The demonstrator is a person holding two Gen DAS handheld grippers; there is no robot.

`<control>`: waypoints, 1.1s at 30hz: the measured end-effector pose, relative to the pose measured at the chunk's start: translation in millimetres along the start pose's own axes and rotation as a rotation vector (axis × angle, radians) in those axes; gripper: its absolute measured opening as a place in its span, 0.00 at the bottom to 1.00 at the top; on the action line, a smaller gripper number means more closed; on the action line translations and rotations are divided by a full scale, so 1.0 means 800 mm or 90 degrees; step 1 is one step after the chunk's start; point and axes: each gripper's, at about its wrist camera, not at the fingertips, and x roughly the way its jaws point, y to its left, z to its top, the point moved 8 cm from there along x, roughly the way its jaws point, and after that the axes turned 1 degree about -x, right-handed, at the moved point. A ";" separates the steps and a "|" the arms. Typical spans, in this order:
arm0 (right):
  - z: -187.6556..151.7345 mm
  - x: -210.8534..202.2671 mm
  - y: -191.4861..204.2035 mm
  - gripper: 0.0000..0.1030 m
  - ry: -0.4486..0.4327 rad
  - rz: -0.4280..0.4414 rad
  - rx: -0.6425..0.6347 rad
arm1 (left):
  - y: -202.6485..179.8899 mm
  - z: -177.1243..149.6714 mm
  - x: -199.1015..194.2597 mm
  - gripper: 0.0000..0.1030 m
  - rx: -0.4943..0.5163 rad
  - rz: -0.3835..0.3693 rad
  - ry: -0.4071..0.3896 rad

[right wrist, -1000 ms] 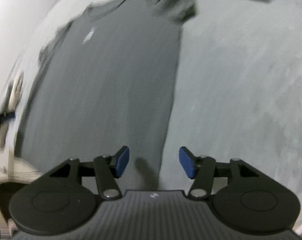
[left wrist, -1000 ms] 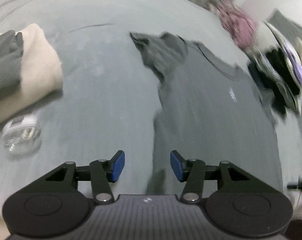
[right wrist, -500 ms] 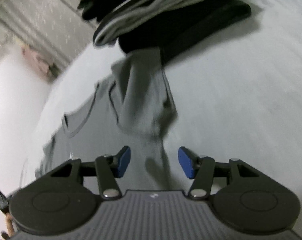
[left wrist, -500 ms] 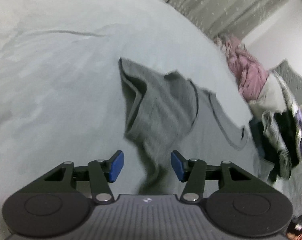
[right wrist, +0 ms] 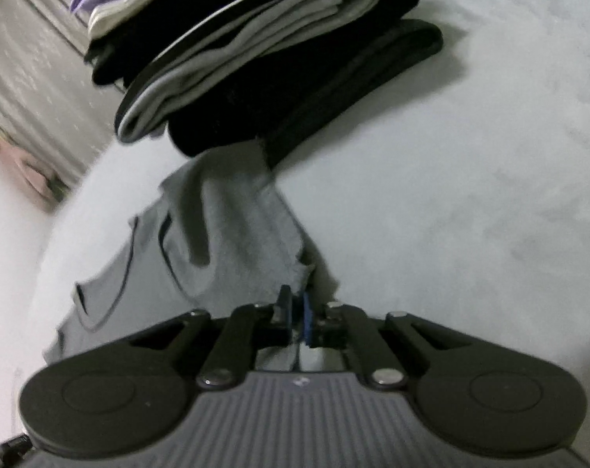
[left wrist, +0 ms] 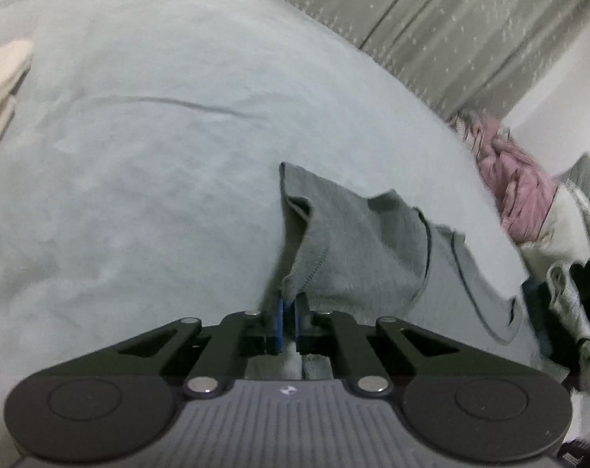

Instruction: Fold clothes

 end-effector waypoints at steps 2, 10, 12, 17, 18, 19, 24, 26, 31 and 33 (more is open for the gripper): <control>0.012 -0.004 0.002 0.34 -0.025 -0.003 -0.025 | -0.004 0.008 -0.007 0.34 0.032 0.013 0.004; 0.070 0.061 0.003 0.45 -0.075 0.067 -0.018 | -0.005 0.049 0.006 0.45 0.022 0.014 -0.041; 0.076 0.075 0.009 0.45 -0.087 0.068 -0.019 | -0.008 0.056 0.023 0.45 0.014 0.012 -0.038; 0.081 0.100 0.037 0.04 -0.094 0.047 -0.090 | -0.012 0.066 0.040 0.42 0.025 0.013 -0.052; 0.084 0.099 0.033 0.03 -0.106 0.005 -0.097 | -0.011 0.066 0.042 0.32 0.029 0.023 -0.057; 0.085 0.097 0.029 0.03 -0.112 -0.016 -0.093 | -0.008 0.065 0.045 0.19 0.035 0.050 -0.066; 0.082 0.078 0.025 0.36 -0.094 -0.061 -0.075 | -0.001 0.060 0.041 0.24 0.040 0.083 -0.059; 0.076 0.062 0.032 0.56 -0.085 -0.064 -0.088 | -0.007 0.054 0.027 0.39 0.041 0.077 -0.041; 0.041 0.007 0.039 0.59 -0.030 -0.038 -0.087 | -0.027 0.021 -0.010 0.49 0.079 0.062 -0.011; 0.035 -0.002 0.039 0.62 -0.018 -0.029 -0.076 | -0.029 -0.003 -0.035 0.49 0.095 0.062 0.004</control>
